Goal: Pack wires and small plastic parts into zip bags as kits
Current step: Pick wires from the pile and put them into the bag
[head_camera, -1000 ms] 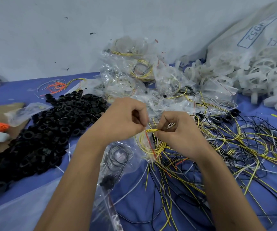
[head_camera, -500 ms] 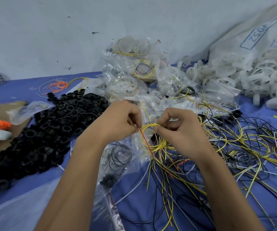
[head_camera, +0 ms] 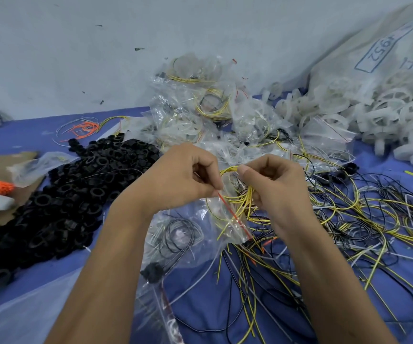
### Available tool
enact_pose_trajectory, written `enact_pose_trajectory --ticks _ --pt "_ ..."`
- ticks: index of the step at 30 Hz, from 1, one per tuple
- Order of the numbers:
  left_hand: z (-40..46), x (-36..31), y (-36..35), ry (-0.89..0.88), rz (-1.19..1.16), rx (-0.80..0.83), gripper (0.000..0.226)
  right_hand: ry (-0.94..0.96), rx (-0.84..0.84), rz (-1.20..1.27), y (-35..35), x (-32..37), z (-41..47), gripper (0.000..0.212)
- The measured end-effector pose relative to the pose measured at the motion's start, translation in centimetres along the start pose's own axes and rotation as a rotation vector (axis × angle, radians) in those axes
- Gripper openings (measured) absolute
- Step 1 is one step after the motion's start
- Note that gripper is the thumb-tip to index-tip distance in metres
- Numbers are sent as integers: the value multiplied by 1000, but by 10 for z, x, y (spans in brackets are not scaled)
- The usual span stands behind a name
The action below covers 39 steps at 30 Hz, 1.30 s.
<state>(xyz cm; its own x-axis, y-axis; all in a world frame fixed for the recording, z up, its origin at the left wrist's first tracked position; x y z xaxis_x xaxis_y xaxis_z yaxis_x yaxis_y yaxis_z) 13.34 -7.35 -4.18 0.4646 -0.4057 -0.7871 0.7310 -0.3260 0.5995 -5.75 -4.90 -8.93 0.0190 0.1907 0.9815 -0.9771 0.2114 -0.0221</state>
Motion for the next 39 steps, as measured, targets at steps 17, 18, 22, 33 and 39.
enact_pose_trajectory --ticks 17,18,22,33,39 --pt "-13 -4 15 -71 -209 -3 27 208 -126 -747 -1 -10 0 15" --pt "-13 -2 17 -41 -170 4 29 222 -153 -698 -1 -9 0 15" --pt "-13 7 17 59 -16 8 32 79 -77 -77 -3 -3 1 20" --pt "-16 9 20 75 -142 -17 26 195 237 -454 -13 -4 -6 21" --pt "-11 9 18 132 -150 -122 21 218 81 -612 -11 -9 -3 17"
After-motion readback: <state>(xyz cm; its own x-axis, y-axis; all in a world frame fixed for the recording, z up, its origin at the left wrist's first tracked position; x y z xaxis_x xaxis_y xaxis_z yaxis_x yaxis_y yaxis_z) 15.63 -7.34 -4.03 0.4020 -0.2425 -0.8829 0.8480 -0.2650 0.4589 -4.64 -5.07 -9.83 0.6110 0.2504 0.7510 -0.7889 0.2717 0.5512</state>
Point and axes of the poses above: each hand's wrist, its own z-axis towards the middle knuckle, its own y-axis out of the back of the hand, x = y × z, the point moved 1 cm from there along z, towards the middle knuckle, and after that the axes turned 1 degree about -z, right-handed, at the moved point
